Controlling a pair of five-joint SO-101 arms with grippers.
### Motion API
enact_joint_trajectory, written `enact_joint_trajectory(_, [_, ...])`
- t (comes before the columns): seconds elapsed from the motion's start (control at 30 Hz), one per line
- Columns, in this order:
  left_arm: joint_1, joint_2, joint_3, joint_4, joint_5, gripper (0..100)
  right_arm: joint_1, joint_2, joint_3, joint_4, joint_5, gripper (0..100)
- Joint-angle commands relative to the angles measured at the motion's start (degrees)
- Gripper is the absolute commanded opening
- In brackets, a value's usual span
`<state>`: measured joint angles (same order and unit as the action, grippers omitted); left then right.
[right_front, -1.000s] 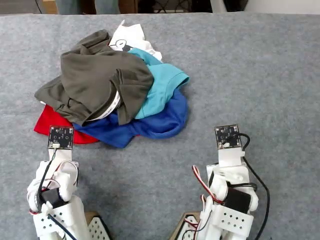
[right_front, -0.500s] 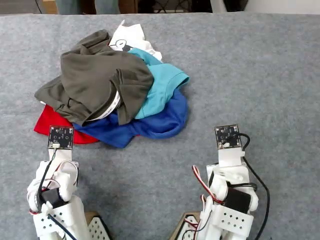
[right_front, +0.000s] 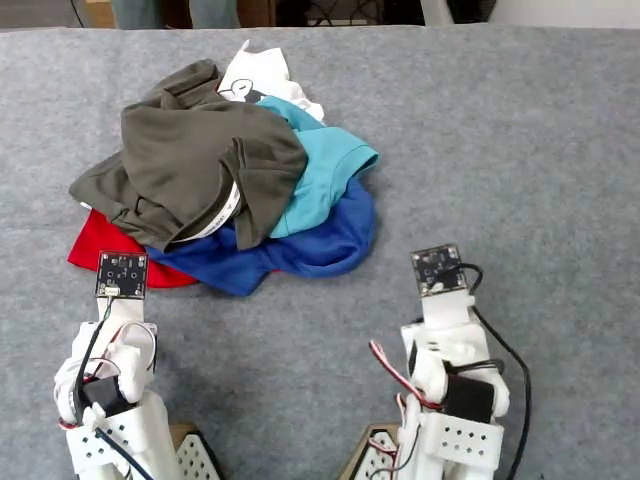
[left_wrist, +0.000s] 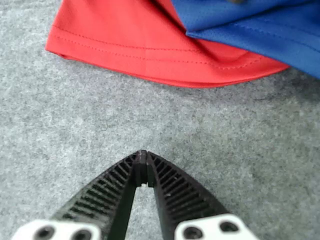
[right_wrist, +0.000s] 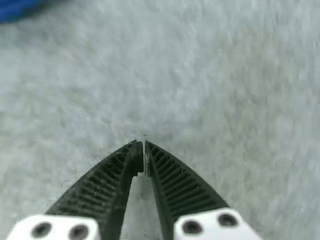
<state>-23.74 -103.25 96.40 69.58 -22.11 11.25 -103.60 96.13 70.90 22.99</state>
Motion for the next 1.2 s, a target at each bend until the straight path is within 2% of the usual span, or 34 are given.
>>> enact_joint_trajectory(0.0, [0.22,-0.44,0.31,-1.58,-0.44,3,-4.92,-4.62,-5.93,-5.01,-0.18,1.5])
enact_joint_trajectory(0.07, [0.22,-0.44,-0.57,-5.10,-0.53,3,-8.18,-4.62,-8.92,-7.21,-1.76,1.5])
enact_joint_trajectory(0.17, [-0.04,-0.18,-5.41,-9.05,-0.09,3,-11.87,-4.53,-13.32,-9.23,-8.18,1.8])
enact_joint_trajectory(0.33, [-0.92,0.26,-23.96,-3.25,7.38,3,-17.41,-4.44,-19.38,-10.73,-8.70,1.8])
enact_joint_trajectory(0.5, [-1.45,7.03,-33.71,-2.90,8.44,3,-22.42,-2.07,-23.69,-10.73,-8.62,2.5])
enact_joint_trajectory(0.6, [-3.65,15.82,-40.92,-1.41,10.55,3,-24.53,4.53,-27.82,-10.81,-9.05,10.9])
enact_joint_trajectory(0.73, [-6.64,28.84,-52.53,4.04,14.95,3,-27.43,18.68,-37.41,-10.81,-12.84,20.9])
enact_joint_trajectory(0.87, [-7.34,39.03,-59.12,12.57,14.86,3,-33.93,36.70,-49.89,-10.81,-18.11,21.4])
enact_joint_trajectory(1.0, [-7.25,45.89,-59.30,18.81,14.77,4,-38.95,57.71,-62.99,-10.90,-23.38,21.6])
enact_joint_trajectory(1.17, [-7.34,51.34,-59.30,24.70,15.03,19,-39.56,84.88,-81.63,-10.90,-26.81,21.6])
